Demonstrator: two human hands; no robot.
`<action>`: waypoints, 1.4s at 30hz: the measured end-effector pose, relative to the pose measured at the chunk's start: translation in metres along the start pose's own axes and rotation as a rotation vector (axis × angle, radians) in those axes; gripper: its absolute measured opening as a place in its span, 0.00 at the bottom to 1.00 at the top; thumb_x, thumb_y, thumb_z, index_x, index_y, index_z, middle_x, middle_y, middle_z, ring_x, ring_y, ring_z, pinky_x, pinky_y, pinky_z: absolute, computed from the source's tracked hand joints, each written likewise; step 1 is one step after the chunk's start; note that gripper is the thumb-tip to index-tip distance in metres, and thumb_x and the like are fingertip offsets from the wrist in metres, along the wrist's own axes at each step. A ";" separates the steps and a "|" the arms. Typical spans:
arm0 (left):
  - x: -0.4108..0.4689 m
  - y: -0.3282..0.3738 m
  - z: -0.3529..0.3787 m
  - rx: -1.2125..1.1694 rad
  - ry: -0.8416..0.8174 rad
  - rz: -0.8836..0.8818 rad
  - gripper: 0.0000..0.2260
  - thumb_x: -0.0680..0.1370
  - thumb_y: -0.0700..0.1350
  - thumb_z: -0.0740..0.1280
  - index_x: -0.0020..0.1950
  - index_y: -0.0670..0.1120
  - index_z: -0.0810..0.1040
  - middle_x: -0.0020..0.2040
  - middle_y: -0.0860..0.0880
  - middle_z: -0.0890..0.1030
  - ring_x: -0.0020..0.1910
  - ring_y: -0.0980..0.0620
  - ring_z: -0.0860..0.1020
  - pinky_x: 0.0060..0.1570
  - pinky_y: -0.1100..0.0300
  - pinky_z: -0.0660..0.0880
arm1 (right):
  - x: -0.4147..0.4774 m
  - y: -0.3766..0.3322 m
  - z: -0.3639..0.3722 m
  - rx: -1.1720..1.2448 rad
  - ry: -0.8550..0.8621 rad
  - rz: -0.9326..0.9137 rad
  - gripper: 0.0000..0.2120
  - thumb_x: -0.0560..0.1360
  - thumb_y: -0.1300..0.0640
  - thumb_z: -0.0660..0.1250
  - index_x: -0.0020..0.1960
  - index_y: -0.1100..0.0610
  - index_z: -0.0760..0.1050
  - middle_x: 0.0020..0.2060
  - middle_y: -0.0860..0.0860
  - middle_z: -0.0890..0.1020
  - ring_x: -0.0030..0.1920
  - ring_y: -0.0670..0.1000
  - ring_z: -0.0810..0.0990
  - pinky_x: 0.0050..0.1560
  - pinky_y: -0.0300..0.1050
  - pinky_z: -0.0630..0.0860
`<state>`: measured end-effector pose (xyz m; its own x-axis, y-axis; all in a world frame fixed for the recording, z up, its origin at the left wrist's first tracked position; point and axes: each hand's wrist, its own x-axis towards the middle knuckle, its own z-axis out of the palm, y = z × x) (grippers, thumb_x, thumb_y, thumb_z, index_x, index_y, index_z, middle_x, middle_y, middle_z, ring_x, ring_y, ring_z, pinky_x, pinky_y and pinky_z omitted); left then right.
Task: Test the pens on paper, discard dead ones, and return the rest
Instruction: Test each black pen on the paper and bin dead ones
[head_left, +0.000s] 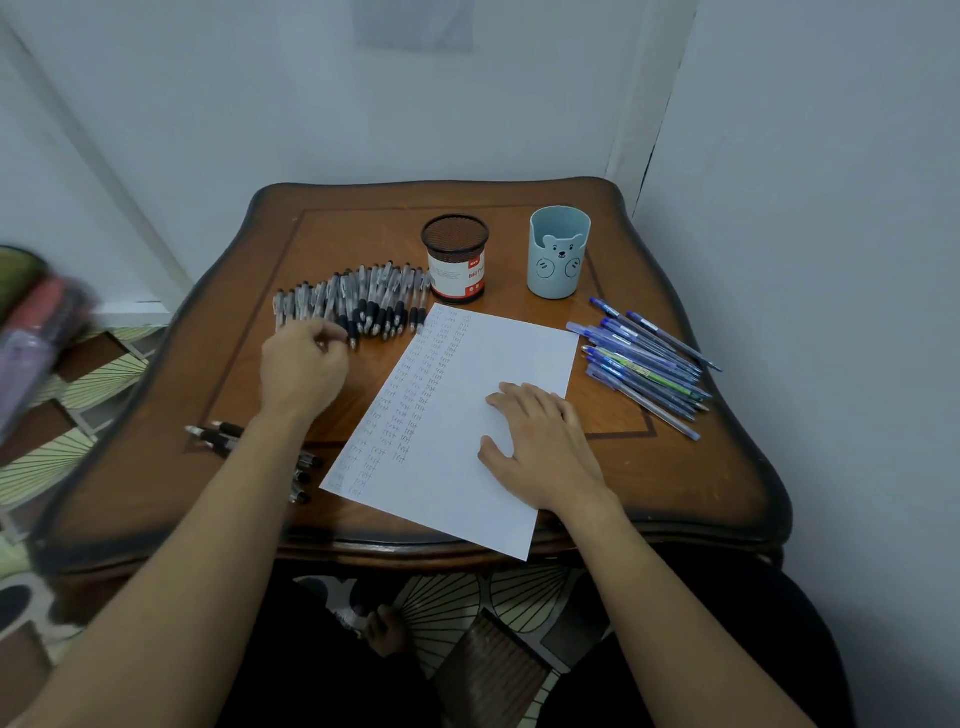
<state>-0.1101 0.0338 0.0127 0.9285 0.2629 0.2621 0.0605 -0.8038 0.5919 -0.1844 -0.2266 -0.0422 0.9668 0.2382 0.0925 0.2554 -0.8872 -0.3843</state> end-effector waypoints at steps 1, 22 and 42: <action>-0.008 0.000 -0.004 0.029 -0.016 0.018 0.09 0.79 0.38 0.64 0.53 0.45 0.83 0.44 0.52 0.82 0.30 0.55 0.73 0.30 0.63 0.70 | 0.000 0.000 0.000 0.001 0.002 0.000 0.26 0.80 0.41 0.55 0.75 0.48 0.64 0.77 0.45 0.63 0.77 0.47 0.57 0.78 0.53 0.49; -0.069 -0.069 -0.041 0.112 -0.319 0.054 0.06 0.68 0.58 0.60 0.41 0.65 0.75 0.51 0.54 0.75 0.60 0.51 0.69 0.75 0.45 0.49 | 0.000 -0.003 -0.003 -0.004 -0.025 0.017 0.29 0.77 0.38 0.51 0.75 0.47 0.63 0.77 0.45 0.63 0.77 0.47 0.57 0.78 0.52 0.50; -0.027 -0.040 -0.018 0.214 -0.172 -0.140 0.08 0.82 0.50 0.66 0.60 0.53 0.80 0.60 0.49 0.81 0.67 0.44 0.73 0.77 0.38 0.47 | 0.000 -0.001 -0.002 0.008 -0.005 0.005 0.25 0.80 0.41 0.56 0.75 0.47 0.63 0.76 0.45 0.63 0.76 0.47 0.57 0.78 0.52 0.50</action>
<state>-0.1440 0.0681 -0.0045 0.9531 0.2993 0.0456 0.2510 -0.8652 0.4341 -0.1850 -0.2261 -0.0401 0.9680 0.2358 0.0856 0.2503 -0.8850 -0.3925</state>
